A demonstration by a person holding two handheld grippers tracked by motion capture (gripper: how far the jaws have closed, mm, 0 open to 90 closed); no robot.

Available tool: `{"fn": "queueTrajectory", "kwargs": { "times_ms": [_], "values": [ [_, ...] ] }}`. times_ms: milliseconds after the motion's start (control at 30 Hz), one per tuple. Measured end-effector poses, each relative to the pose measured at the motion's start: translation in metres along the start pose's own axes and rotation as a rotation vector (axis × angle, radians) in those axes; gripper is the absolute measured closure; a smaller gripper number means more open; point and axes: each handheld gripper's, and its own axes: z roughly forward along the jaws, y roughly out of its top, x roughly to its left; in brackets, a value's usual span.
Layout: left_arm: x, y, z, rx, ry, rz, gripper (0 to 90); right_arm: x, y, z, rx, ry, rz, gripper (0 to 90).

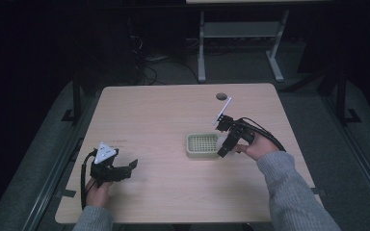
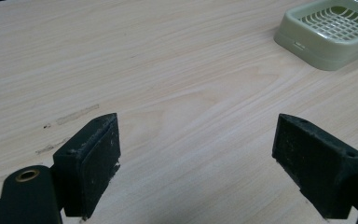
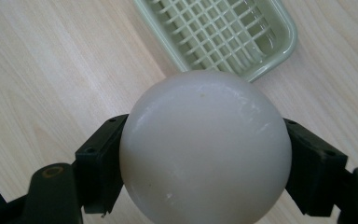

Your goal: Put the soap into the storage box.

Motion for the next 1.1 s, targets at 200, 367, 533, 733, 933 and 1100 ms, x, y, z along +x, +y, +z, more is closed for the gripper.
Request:
{"fn": "queueTrajectory", "kwargs": {
  "times_ms": [200, 367, 533, 733, 933, 1100],
  "values": [
    [0.000, 0.000, 0.000, -0.001, 0.000, 0.001, 14.8, 0.000, 0.008, -0.002, -0.003, -0.003, -0.006, 23.4],
    [0.000, 0.000, 0.000, 0.000, 0.000, 0.001, 14.9, 0.002, 0.013, -0.003, -0.003, 0.000, -0.007, 23.4],
    [0.001, 0.000, -0.001, 0.003, 0.000, 0.001, 14.8, 0.002, 0.020, -0.001, -0.004, 0.006, -0.014, 23.4],
    [0.001, 0.000, -0.001, 0.000, -0.001, -0.003, 14.8, 0.003, 0.029, 0.000, 0.003, 0.009, -0.025, 23.4],
    [0.001, 0.001, -0.001, -0.003, -0.001, -0.001, 14.8, 0.003, 0.036, -0.001, 0.003, 0.005, -0.035, 23.4],
    [0.001, 0.001, -0.001, 0.000, 0.000, -0.007, 14.9, 0.002, 0.040, -0.001, -0.001, 0.014, -0.030, 23.4]
  ]
}}
